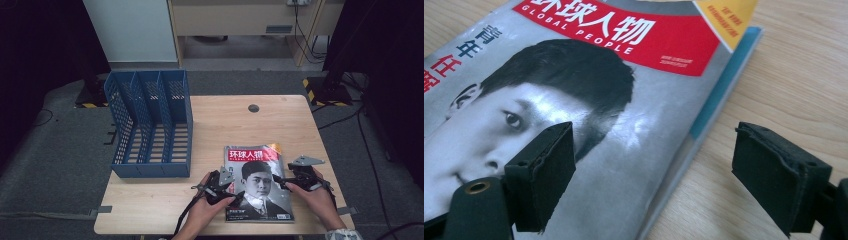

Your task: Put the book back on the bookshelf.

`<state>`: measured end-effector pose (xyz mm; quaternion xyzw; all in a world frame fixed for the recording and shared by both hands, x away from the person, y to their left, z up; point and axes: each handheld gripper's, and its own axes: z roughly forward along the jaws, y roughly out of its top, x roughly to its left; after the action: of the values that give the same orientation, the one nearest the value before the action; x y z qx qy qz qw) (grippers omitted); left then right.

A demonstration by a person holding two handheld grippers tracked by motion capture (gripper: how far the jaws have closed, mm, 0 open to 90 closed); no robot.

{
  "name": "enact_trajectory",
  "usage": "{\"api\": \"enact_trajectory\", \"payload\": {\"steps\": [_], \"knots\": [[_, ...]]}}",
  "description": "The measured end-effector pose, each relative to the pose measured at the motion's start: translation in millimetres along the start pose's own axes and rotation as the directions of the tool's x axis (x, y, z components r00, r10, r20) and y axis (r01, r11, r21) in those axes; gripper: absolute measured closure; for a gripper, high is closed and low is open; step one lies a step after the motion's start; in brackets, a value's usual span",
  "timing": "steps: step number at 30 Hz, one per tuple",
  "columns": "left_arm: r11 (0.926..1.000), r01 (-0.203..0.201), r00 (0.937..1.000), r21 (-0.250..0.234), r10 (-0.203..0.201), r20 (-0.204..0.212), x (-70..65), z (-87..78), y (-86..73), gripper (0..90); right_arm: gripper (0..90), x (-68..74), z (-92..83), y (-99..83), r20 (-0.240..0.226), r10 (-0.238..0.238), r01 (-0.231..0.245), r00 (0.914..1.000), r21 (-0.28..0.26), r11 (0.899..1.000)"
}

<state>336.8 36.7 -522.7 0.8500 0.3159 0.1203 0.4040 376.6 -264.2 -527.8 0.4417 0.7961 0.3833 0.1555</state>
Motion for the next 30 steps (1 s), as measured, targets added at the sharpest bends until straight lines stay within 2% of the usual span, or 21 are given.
{"api": "enact_trajectory", "payload": {"steps": [5, 12, 19, 21, 27, 29, 30], "knots": [[0.9995, -0.013, 0.9998, 0.030, 0.012, 0.017, -2.5, 4.5, -2.7, 20.1, 19.9, 1.1, 5.7, 0.4, -0.002, -0.016, 0.016, 0.9999, 0.020, 1.000], [0.9979, -0.047, 0.9988, 0.044, 0.048, -0.011, -7.0, 7.6, -4.3, 20.1, 25.9, 5.4, 7.6, 0.9, -0.010, -0.050, 0.050, 0.9987, 0.026, 0.998], [0.9982, -0.043, 0.9990, 0.043, 0.043, -0.010, -6.6, 8.1, -4.7, 20.0, 41.5, 4.4, -1.3, 3.5, -0.009, -0.063, 0.063, 0.9980, -0.010, 0.998], [0.9982, -0.043, 0.9990, 0.043, 0.043, -0.009, -6.4, 8.2, -4.8, 19.9, 45.6, 7.3, -6.5, 6.4, -0.028, -0.074, 0.072, 0.9969, -0.044, 0.996], [0.9982, -0.043, 0.9990, 0.042, 0.044, -0.008, -6.3, 8.4, -4.9, 19.8, 46.6, 14.1, -10.6, 9.2, -0.049, -0.092, 0.089, 0.9945, -0.067, 0.994], [0.9982, -0.043, 0.9990, 0.042, 0.044, -0.007, -6.3, 8.4, -4.9, 19.8, 47.5, 14.4, -12.1, 9.5, -0.065, -0.084, 0.079, 0.9944, -0.078, 0.994], [0.9982, -0.044, 0.9990, 0.042, 0.044, -0.007, -6.3, 8.5, -5.0, 19.8, 48.0, 13.7, -14.2, 9.7, -0.098, -0.057, 0.048, 0.9936, -0.095, 0.994]]}}
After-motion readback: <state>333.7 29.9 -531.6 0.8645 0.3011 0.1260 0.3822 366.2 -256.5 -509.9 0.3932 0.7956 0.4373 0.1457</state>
